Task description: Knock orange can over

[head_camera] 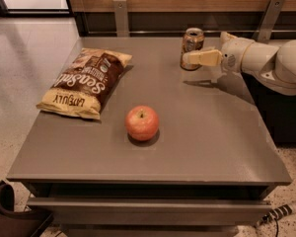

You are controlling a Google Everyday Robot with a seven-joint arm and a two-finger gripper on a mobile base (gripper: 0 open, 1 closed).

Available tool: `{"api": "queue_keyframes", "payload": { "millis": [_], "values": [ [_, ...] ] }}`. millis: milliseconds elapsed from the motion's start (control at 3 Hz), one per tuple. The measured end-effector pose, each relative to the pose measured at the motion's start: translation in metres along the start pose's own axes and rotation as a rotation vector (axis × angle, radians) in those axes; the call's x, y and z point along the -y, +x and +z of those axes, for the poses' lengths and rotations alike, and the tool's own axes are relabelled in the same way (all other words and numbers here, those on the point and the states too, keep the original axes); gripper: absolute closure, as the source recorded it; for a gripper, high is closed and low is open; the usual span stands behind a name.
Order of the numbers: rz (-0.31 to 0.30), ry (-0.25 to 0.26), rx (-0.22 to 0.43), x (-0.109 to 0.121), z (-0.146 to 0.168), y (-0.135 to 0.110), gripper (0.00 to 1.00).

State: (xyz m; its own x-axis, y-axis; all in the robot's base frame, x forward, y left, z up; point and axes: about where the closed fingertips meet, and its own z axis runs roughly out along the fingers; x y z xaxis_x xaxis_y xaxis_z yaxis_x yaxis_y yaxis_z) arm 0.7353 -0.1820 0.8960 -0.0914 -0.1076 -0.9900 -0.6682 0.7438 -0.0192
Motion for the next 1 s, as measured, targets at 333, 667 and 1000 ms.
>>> {"api": "queue_keyframes", "payload": {
  "millis": [333,667,1000],
  "values": [
    [0.013,-0.009,0.017,0.005,0.012,0.008,0.00],
    [0.016,-0.020,0.020,0.007,0.021,0.016,0.23],
    [0.016,-0.023,0.020,0.005,0.022,0.015,0.46]
  ]
}}
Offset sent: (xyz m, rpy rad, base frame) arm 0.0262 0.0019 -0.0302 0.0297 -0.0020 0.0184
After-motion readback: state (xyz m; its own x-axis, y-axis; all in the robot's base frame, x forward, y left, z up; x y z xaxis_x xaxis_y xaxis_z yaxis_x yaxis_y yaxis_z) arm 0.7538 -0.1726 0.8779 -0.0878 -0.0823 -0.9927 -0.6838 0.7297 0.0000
